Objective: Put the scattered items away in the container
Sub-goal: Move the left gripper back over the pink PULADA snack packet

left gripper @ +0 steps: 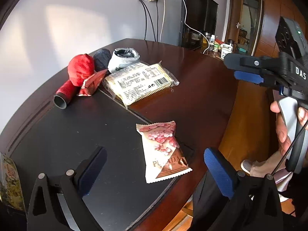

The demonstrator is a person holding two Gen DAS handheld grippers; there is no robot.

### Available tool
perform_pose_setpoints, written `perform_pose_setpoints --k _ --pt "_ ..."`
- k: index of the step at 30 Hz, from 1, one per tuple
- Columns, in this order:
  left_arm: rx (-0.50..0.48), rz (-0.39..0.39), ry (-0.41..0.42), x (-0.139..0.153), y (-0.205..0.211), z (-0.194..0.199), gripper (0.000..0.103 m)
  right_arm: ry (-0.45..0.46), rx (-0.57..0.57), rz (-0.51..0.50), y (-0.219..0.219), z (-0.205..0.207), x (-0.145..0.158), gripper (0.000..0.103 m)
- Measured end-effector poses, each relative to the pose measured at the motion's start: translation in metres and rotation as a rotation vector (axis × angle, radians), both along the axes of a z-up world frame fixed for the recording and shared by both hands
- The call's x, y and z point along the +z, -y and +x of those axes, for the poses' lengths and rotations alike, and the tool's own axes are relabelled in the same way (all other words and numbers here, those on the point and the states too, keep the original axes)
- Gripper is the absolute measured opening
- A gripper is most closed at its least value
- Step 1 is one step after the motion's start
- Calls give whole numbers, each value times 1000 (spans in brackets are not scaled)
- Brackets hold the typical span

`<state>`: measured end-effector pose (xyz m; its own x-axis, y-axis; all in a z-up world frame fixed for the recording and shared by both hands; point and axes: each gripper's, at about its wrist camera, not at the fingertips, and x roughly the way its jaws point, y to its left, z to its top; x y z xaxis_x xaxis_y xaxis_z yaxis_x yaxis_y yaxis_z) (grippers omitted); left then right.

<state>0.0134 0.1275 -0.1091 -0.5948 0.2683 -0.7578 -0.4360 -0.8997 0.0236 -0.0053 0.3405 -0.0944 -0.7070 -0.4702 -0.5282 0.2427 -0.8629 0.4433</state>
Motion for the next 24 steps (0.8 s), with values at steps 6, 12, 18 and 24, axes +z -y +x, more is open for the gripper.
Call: perform_pose_setpoints --k 6,12,18,24 --pt "12 -13 -14 -5 -10 -5 102 3 3 -12 -5 1 -3 103" --pt "27 -49 -2 -14 -12 -12 102 -3 14 -10 -9 0 -6 103" --pt "97 -100 -6 -18 3 -23 102 3 15 -22 -13 -1 -7 103" --pt "207 -110 8 -18 37 -37 102 -11 25 -22 -12 -2 -4 103"
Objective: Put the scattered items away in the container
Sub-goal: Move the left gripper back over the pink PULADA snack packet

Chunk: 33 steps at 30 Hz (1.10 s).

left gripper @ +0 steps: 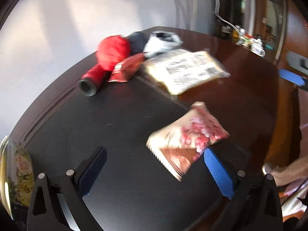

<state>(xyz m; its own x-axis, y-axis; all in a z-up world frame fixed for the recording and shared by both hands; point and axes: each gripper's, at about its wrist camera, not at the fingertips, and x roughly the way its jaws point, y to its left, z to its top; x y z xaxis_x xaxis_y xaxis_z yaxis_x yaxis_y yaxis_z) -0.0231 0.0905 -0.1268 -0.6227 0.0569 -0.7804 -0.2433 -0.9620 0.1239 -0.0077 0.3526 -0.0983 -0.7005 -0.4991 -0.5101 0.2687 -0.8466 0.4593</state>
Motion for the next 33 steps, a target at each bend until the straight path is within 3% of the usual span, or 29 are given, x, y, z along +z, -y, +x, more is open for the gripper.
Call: perform_pose_setpoints --k 2,4,8,13,16,19,24,33 --pt "-5 76 -1 6 9 0 102 -11 13 -1 3 -1 0 103" --pt "-57 104 -10 12 6 1 102 -25 54 16 10 -4 -1 103" --pt "-282 76 -67 23 -16 7 102 -46 107 82 20 -6 1 103" --pt "-562 -33 -99 29 -35 15 102 -37 81 46 12 -1 -4 103" --pt "-662 -151 -98 23 -46 12 102 -15 56 13 5 0 -11 103" --pt "-715 -204 -86 19 -49 3 102 4 49 0 5 -1 -14 103" --pt "-752 -221 -18 9 -46 -8 102 -16 82 9 10 -1 -9 103" --pt "-704 -111 59 5 -25 -21 102 0 108 28 18 -13 -16 103"
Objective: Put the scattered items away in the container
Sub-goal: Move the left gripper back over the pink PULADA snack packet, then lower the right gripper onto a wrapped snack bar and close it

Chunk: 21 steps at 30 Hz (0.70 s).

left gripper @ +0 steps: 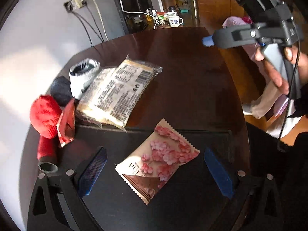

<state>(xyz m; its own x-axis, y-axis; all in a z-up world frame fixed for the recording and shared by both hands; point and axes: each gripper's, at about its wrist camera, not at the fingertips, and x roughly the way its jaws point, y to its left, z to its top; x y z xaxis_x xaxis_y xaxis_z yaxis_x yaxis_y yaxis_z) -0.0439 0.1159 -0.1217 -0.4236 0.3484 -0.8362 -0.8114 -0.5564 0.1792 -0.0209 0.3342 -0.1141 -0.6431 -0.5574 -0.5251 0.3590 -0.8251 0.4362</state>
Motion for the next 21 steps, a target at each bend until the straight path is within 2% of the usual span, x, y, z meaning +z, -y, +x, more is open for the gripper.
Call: perform_pose_setpoints --k 8,13,17,21 --pt "51 30 54 -4 7 -2 102 -5 19 -6 9 -6 1 103" --pt "215 66 101 -7 30 -20 102 20 46 -21 18 -19 -5 103" --pt "257 72 92 -7 38 -19 102 65 86 -107 24 -52 -4 103" --pt "294 68 72 -7 46 -14 102 110 95 -92 39 -84 -6 103"
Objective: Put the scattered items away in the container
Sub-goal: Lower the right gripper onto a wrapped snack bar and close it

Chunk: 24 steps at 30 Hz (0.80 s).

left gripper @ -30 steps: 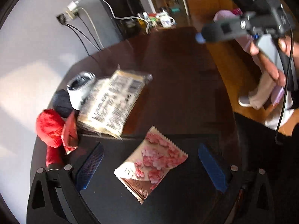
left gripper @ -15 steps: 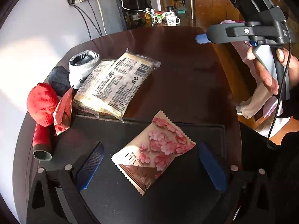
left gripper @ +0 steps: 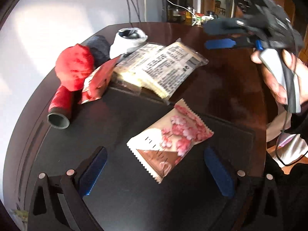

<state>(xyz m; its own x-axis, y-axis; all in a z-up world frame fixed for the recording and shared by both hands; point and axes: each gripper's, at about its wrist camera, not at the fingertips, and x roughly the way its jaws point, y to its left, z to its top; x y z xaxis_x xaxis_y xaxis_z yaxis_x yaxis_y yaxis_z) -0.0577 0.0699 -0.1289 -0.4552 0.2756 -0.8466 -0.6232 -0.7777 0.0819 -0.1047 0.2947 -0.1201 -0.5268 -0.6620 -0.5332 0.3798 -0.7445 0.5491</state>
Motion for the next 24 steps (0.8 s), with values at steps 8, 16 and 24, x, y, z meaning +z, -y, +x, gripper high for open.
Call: perform_pose_setpoints --k 8,16,24 --pt "92 108 22 7 26 -3 102 116 132 -120 20 -14 -17 103" --pt "-11 69 -46 13 18 19 102 -116 116 230 24 37 10 103" --pt "-199 41 -43 11 -13 21 102 -283 497 565 89 42 11 95"
